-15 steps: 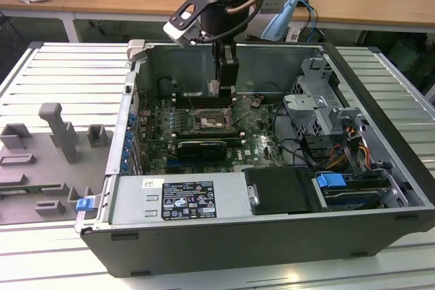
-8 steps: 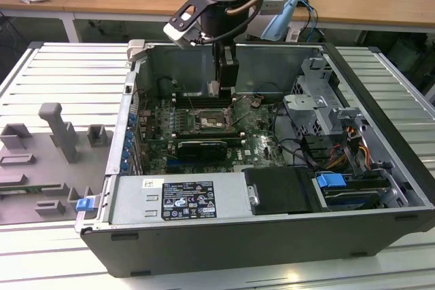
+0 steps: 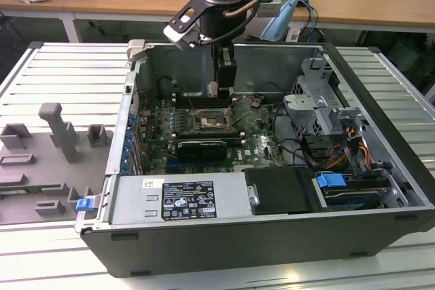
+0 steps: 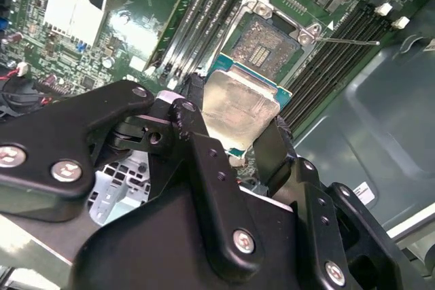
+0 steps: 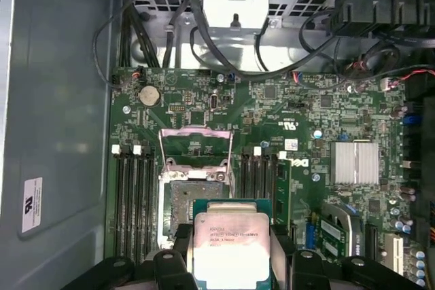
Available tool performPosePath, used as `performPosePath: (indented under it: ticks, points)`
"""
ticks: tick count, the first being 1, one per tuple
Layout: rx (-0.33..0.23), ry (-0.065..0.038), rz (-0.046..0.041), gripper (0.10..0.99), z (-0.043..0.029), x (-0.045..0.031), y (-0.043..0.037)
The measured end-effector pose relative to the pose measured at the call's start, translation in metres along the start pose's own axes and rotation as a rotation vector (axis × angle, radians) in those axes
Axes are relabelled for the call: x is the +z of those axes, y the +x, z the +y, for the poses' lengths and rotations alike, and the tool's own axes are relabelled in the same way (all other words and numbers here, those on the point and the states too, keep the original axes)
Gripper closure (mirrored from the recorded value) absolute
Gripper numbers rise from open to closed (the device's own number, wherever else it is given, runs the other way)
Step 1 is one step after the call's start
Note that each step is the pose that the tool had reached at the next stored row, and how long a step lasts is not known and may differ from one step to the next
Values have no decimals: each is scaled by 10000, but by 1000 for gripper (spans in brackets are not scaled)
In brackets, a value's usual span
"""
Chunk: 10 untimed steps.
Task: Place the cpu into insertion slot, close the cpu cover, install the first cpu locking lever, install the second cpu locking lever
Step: 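Place the cpu into insertion slot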
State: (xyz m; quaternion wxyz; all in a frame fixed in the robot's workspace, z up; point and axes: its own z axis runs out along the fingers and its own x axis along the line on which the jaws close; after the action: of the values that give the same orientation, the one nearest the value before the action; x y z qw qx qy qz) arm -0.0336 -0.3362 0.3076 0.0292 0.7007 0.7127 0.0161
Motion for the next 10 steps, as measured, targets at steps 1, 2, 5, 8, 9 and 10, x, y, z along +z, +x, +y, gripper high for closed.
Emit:
performPosePath:
  ticks: [1, 2, 5, 8, 9, 10]
  points:
    - [9, 0, -3, 549, -7, 18, 3]
    - [16, 1, -6, 549, -12, 32, 6]
    - [47, 14, -9, 549, -19, 90, 12]
    - [103, 18, -51, 549, -22, 117, 13]
    - [103, 17, -70, 549, -22, 123, 13]
    - [101, 16, -75, 549, -22, 132, 13]
